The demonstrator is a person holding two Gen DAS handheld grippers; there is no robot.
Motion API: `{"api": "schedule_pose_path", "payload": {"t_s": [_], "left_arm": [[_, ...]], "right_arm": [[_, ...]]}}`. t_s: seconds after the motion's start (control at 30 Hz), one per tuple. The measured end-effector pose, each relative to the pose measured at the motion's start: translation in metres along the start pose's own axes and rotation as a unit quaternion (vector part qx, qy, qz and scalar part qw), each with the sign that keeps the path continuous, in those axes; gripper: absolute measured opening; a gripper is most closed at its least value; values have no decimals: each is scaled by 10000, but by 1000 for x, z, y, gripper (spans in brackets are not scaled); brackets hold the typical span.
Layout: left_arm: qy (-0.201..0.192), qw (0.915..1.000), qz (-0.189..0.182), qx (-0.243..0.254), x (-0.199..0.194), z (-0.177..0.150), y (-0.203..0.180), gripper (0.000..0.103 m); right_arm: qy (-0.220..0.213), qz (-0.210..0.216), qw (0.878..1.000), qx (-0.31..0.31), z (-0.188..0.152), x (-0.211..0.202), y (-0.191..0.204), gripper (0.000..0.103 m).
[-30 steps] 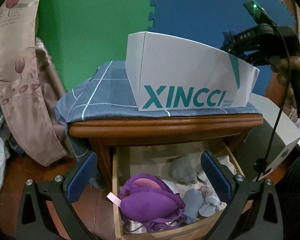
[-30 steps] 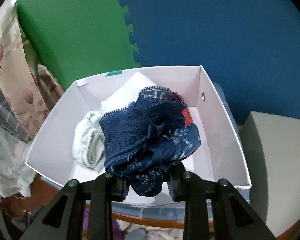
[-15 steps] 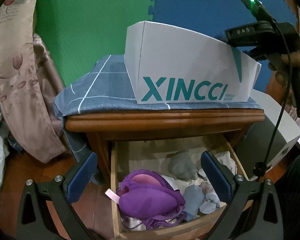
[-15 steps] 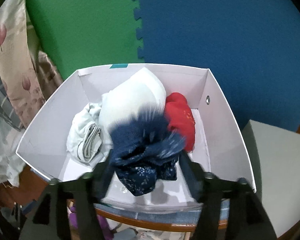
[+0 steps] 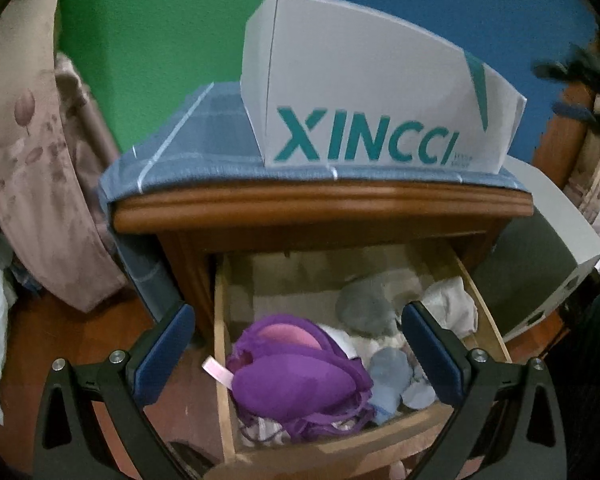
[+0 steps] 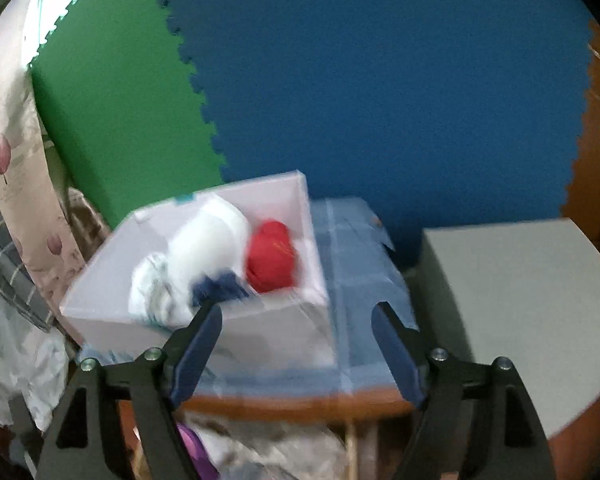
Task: Take underwear out of drawer
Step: 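Release the navy panties into the box while the left gripper reaches into the drawer, then grasp the purple bra in the drawer with the left gripper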
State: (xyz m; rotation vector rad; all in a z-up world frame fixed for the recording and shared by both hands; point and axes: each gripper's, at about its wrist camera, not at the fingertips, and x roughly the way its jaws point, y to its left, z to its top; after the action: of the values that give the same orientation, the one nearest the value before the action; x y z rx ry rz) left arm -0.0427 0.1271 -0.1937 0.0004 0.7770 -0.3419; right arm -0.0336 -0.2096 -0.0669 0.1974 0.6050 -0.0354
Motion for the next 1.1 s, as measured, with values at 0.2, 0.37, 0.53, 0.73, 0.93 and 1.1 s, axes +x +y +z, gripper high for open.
{"api": "schedule_pose_path", "payload": {"t_s": [0.2, 0.37, 0.53, 0.73, 0.93, 1.1], "left_arm": [[577, 9974, -129, -422, 14, -13, 15, 102], [952, 9912, -139, -912, 26, -24, 27, 102], [1375, 9885, 124, -612, 49, -31, 6, 102], [1759, 9833, 310, -359, 75, -41, -21, 102], [2121, 9704, 866, -764, 105, -34, -20, 102], [2838, 9473, 1271, -773, 141, -32, -12, 100]], "right_arm": [[681, -133, 9975, -140, -78, 7, -35, 80], [816, 329, 9961, -84, -106, 18, -40, 80], [989, 820, 9915, -195, -113, 33, -28, 80], [1189, 1177, 9859, -75, -118, 40, -28, 80], [1220, 1432, 9812, 426, -118, 41, -43, 80], [1290, 1541, 9761, 822, -119, 45, -53, 80]]}}
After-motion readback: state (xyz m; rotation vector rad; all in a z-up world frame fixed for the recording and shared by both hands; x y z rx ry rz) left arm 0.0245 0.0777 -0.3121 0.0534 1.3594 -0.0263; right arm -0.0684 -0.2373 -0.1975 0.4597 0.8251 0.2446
